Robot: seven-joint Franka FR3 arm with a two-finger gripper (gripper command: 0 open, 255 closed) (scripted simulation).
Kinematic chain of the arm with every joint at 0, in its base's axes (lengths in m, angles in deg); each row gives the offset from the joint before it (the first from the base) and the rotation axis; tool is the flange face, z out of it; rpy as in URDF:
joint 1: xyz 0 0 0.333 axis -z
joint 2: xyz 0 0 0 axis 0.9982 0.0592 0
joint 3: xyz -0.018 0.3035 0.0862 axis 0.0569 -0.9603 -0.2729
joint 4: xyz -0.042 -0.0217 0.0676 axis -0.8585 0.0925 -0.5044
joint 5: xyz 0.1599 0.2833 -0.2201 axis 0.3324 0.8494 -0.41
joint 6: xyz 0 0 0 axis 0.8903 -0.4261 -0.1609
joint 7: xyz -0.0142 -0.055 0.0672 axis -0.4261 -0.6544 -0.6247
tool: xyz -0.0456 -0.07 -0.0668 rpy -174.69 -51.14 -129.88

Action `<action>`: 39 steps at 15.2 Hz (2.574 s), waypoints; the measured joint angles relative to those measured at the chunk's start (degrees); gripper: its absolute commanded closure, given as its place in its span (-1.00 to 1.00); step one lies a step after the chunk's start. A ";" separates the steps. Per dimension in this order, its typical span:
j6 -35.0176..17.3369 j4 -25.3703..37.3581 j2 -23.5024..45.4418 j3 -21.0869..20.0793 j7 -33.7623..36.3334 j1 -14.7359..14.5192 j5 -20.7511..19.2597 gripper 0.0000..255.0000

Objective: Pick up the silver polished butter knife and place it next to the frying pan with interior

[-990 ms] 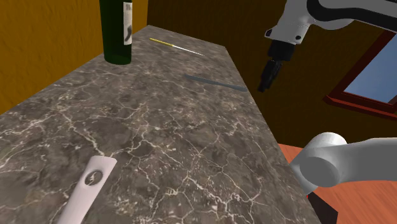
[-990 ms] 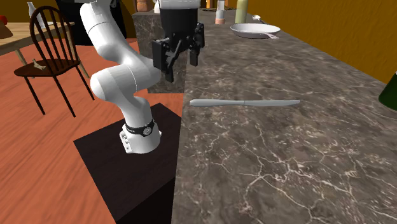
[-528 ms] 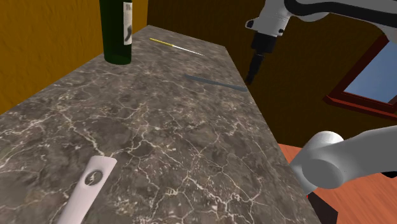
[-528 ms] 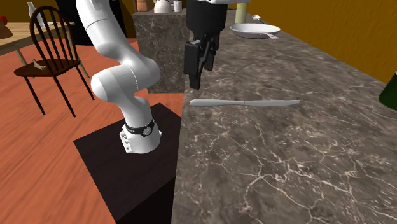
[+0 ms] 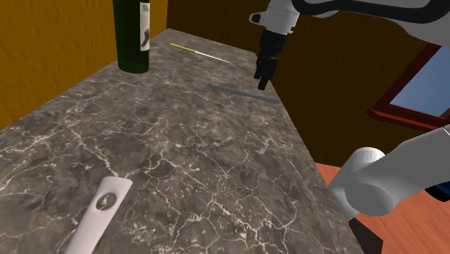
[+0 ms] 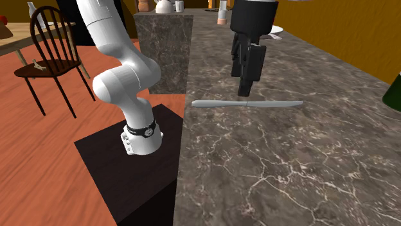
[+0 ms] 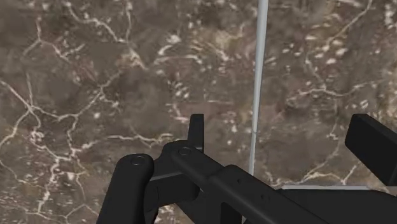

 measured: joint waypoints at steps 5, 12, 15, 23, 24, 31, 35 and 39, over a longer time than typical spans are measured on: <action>-3.89 -4.10 -0.30 -0.03 -0.42 -0.14 -0.08 -1.00; -4.84 -5.06 -0.35 0.03 -0.51 -0.11 -0.12 -1.00; -4.84 -5.06 -0.35 0.03 -0.51 -0.11 -0.12 1.00; -4.85 -5.06 -0.35 0.03 -0.51 -0.11 -0.12 1.00; -4.49 -4.72 -0.35 0.03 -0.52 -0.11 -0.12 1.00; 0.54 0.80 0.09 0.01 -0.55 -0.10 -0.12 1.00; 3.49 4.28 0.62 0.04 -0.63 -0.07 -0.16 1.00; 6.58 8.37 1.63 -0.01 -0.60 -0.07 -0.18 1.00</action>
